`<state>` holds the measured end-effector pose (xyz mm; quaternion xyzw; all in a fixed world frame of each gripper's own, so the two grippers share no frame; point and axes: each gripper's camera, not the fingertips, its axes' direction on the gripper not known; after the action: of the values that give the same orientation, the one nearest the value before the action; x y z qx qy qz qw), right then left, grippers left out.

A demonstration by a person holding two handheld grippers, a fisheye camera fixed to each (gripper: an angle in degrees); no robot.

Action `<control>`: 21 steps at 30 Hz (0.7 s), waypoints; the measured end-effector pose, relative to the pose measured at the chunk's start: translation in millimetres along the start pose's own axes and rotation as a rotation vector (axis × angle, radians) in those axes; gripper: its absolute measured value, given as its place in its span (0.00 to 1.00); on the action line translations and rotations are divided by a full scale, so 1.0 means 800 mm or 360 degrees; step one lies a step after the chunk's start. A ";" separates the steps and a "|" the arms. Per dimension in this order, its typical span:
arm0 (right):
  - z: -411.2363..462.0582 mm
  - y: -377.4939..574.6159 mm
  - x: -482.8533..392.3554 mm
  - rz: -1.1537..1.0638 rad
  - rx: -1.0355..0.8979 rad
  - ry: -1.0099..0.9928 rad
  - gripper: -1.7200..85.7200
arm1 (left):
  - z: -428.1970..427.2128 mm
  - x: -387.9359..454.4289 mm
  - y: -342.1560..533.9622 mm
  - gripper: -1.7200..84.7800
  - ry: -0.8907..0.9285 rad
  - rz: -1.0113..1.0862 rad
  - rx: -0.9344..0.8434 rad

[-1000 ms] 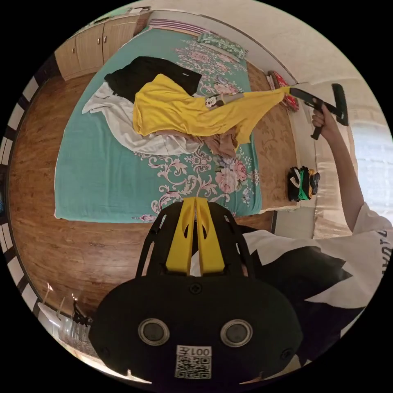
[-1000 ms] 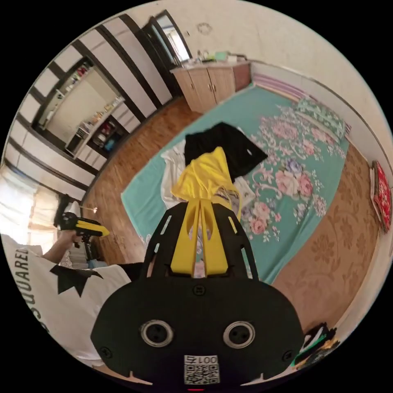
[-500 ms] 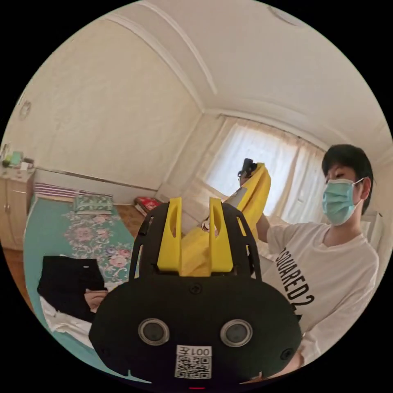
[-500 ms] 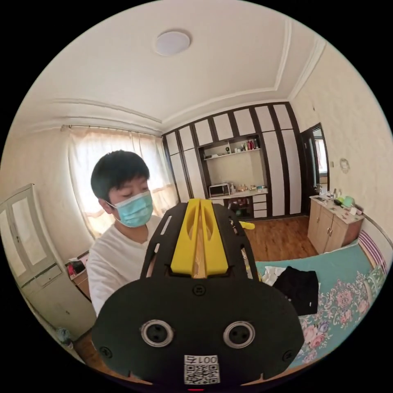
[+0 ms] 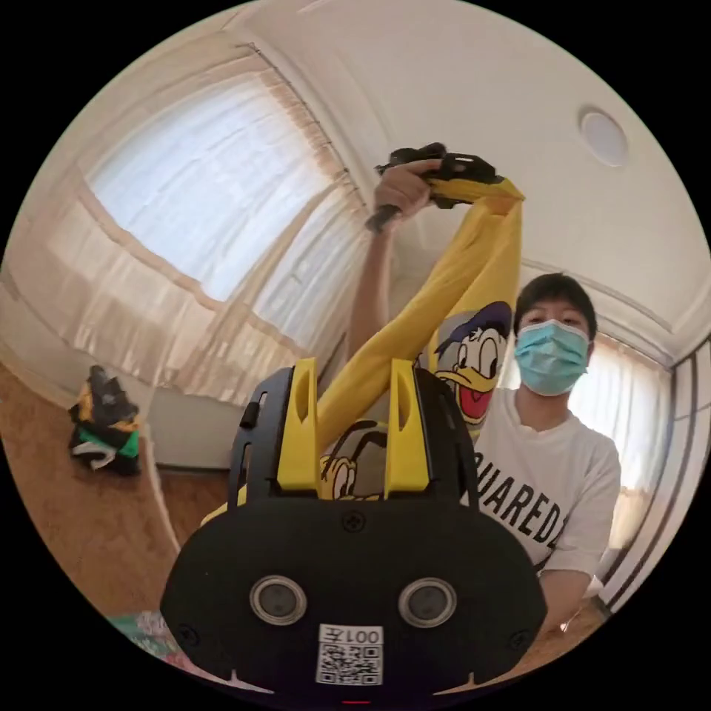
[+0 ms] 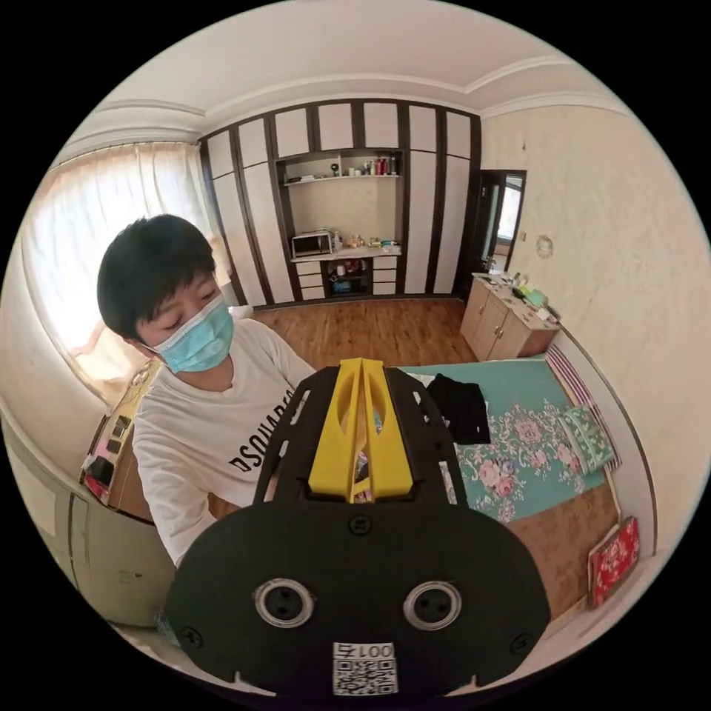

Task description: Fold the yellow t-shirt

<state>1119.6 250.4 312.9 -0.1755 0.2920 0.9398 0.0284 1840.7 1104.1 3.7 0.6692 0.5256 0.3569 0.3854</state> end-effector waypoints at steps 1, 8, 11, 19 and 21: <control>-0.005 0.013 -0.008 0.0042 0.0001 0.0047 0.02 | 0.024 -0.010 0.010 0.08 0.0251 0.0106 0.0076; -0.065 0.190 -0.128 0.0380 0.0192 0.0353 0.02 | 0.041 0.039 0.059 0.01 -0.0287 0.0238 0.0198; -0.069 0.255 -0.182 0.0380 0.0324 0.0391 0.02 | -0.006 0.072 0.064 0.01 -0.0934 0.0237 0.0168; -0.002 0.377 -0.224 0.0692 0.0198 0.0843 0.02 | -0.080 0.135 0.101 0.01 -0.1538 0.0580 0.0109; 0.024 0.399 -0.232 0.0720 0.0245 0.1067 0.02 | -0.077 0.138 0.112 0.01 -0.1662 0.0665 -0.0102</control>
<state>1238.0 6.1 563.6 -0.4005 0.3858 0.7885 -0.2627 1846.4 1207.3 119.1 0.8347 0.1104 0.0628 0.5358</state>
